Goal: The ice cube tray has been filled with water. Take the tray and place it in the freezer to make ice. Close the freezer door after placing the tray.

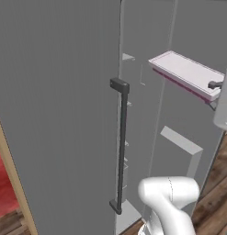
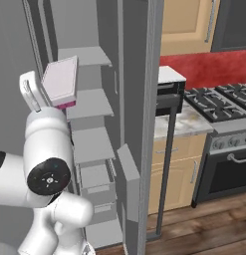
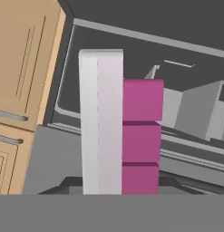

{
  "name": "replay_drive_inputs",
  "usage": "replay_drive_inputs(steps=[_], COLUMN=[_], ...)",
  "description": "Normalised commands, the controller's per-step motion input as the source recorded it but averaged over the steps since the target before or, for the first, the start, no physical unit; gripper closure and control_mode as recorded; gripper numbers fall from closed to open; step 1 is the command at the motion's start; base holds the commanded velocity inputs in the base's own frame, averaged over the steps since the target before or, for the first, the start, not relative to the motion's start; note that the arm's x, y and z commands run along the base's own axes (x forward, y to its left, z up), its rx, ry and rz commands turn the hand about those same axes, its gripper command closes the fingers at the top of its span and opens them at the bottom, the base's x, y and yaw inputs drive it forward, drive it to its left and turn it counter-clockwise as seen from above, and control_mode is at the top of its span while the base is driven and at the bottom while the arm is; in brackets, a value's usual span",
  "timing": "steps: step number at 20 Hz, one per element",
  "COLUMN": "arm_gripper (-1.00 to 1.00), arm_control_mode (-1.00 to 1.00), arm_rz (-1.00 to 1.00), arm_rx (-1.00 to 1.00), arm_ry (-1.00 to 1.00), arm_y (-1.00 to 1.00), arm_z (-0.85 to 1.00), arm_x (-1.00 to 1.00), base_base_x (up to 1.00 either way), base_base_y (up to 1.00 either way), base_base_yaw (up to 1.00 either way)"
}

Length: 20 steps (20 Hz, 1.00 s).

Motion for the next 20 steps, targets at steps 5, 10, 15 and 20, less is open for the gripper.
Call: replay_drive_inputs(steps=[5,10,15,20], arm_gripper=[1.00,1.00,1.00,1.00], arm_control_mode=[-1.00,-1.00,-1.00,-1.00], arm_rz=[0.00,0.00,0.00,0.00], arm_rx=[0.02,0.01,0.00,0.01], arm_ry=[0.00,0.02,0.00,0.02], arm_y=[0.11,0.16,0.07,0.00], arm_z=[0.10,0.04,0.00,0.00], arm_x=[0.08,0.18,0.27,0.33], base_base_x=[0.00,0.00,0.00,0.00], base_base_y=[0.00,0.00,0.00,0.00], base_base_yaw=[0.00,0.00,0.00,0.00])
